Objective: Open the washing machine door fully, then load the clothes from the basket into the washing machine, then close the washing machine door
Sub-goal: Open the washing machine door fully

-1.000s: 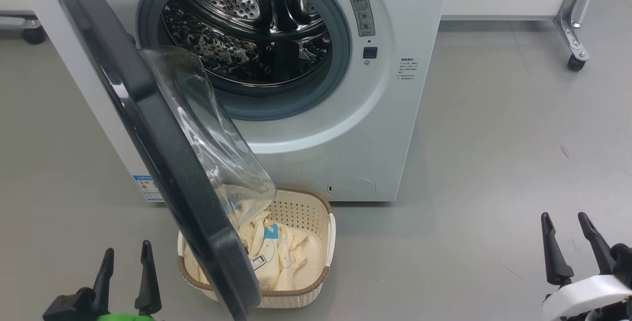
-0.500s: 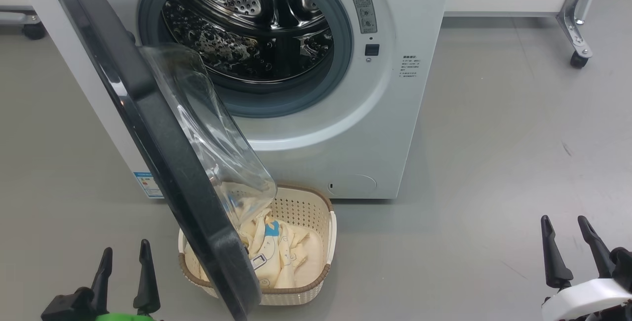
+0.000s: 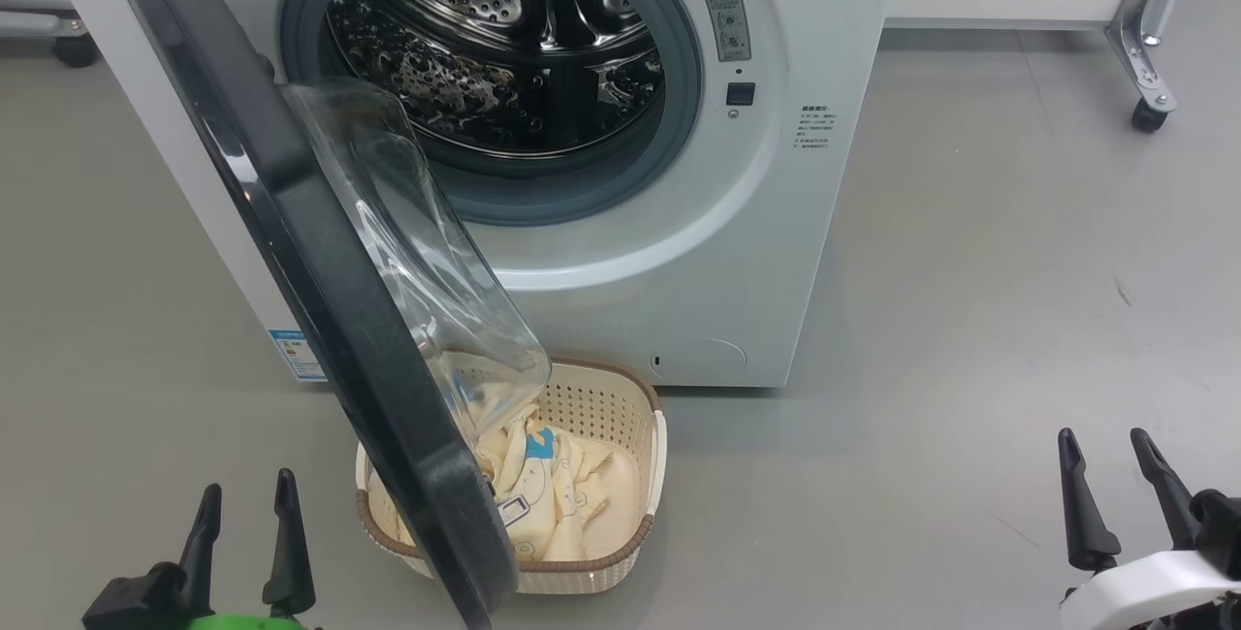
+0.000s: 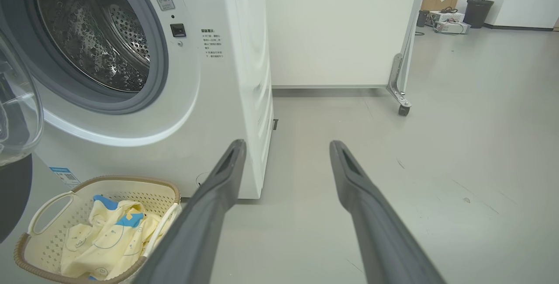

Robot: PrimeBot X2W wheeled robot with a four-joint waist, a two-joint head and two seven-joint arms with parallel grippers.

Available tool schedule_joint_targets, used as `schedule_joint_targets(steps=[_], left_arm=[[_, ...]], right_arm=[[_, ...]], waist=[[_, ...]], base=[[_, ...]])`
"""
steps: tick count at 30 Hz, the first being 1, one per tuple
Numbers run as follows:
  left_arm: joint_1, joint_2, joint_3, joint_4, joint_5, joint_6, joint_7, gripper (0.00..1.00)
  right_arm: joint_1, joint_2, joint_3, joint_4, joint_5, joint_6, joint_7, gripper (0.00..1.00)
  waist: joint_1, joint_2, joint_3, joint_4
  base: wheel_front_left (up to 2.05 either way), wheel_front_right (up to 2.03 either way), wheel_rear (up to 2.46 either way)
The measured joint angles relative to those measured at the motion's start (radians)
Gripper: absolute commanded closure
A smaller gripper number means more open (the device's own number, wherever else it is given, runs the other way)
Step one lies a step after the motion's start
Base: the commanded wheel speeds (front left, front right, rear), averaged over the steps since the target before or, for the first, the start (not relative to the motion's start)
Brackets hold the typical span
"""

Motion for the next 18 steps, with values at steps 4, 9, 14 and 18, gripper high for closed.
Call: schedule_joint_targets(steps=[4, 9, 14, 18], left_arm=[[0.000, 0.000, 0.000, 0.000, 0.000, 0.000, 0.000, 0.00], [0.000, 0.000, 0.000, -0.001, 0.000, 0.000, 0.000, 0.00], [0.000, 0.000, 0.001, 0.001, 0.000, 0.000, 0.000, 0.52], [0.000, 0.000, 0.001, 0.011, 0.000, 0.000, 0.000, 1.00]], right_arm=[[0.000, 0.005, -0.005, 0.005, -0.002, 0.002, 0.000, 0.00], [0.000, 0.010, -0.012, 0.008, -0.009, 0.003, 0.000, 0.00], [0.000, 0.013, -0.017, 0.010, -0.009, 0.008, 0.000, 0.00], [0.000, 0.017, -0.021, 0.011, -0.015, 0.008, 0.000, 0.00]], waist=[[0.0000, 0.0000, 0.002, 0.005], [0.0000, 0.0000, 0.005, 0.011], [0.0000, 0.0000, 0.008, 0.017], [0.0000, 0.0000, 0.009, 0.021]], base=[[0.00, 0.00, 0.00], [0.00, 0.00, 0.00], [0.00, 0.00, 0.00], [0.00, 0.00, 0.00]])
